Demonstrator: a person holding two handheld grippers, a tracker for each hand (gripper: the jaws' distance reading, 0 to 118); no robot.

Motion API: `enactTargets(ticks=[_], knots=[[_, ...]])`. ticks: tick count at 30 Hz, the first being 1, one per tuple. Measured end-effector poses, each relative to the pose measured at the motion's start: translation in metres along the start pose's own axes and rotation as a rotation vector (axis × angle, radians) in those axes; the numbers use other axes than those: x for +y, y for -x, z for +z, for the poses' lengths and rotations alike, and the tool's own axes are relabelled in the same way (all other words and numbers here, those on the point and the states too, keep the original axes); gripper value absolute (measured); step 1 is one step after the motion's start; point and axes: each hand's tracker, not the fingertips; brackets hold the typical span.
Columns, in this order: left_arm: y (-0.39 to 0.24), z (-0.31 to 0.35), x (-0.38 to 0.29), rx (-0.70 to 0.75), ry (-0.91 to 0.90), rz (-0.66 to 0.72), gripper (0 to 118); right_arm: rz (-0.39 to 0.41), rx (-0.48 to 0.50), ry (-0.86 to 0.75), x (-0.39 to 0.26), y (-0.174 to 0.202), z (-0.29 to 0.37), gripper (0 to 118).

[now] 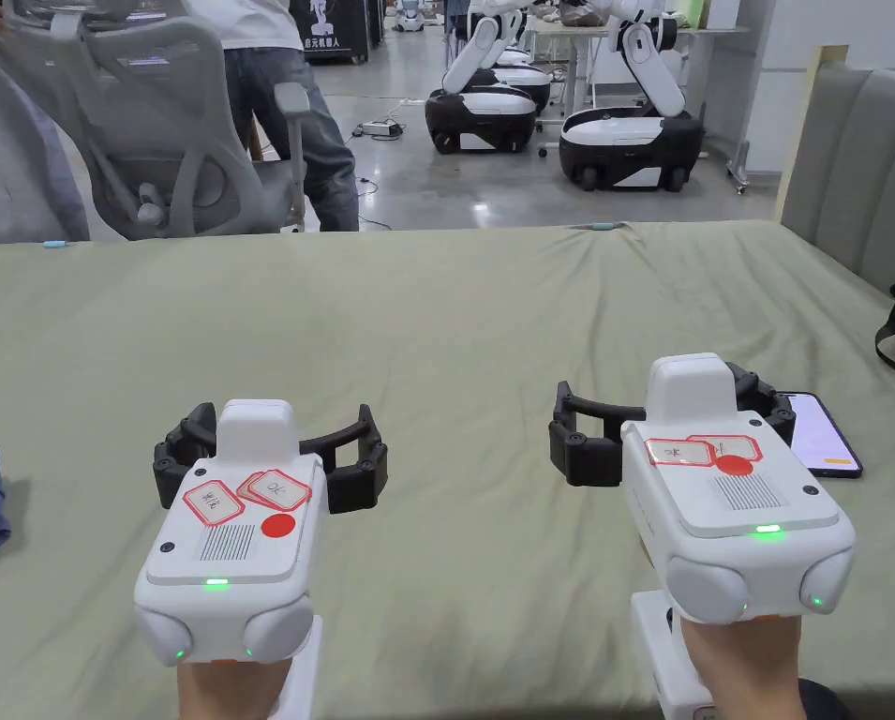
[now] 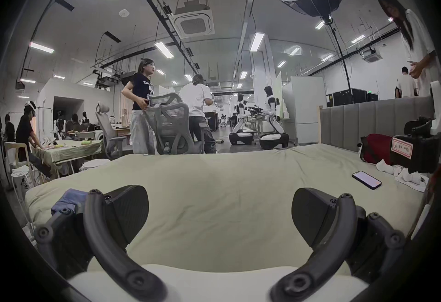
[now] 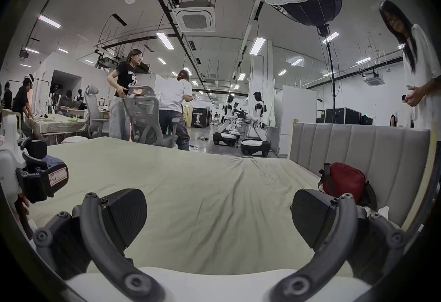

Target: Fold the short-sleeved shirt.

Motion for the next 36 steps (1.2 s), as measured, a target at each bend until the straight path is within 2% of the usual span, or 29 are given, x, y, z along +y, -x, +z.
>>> enactTargets(ticks=[20,25,36], knots=[[-0.0055,0.0047,0.0025,-0.009,-0.020,-0.023,118,-0.003,-0.002,-0.006,-0.0022,-0.0028,0.0035,118],[-0.0058,0.0069,0.0036,-0.005,-0.030,-0.022,118,-0.033,0.005,-0.011,-0.0025,-0.0042,0.0037,118],[-0.0052,0.0040,-0.0008,0.002,-0.009,-0.014,118,-0.015,-0.004,0.003,-0.0054,-0.0005,0.0029,118]])
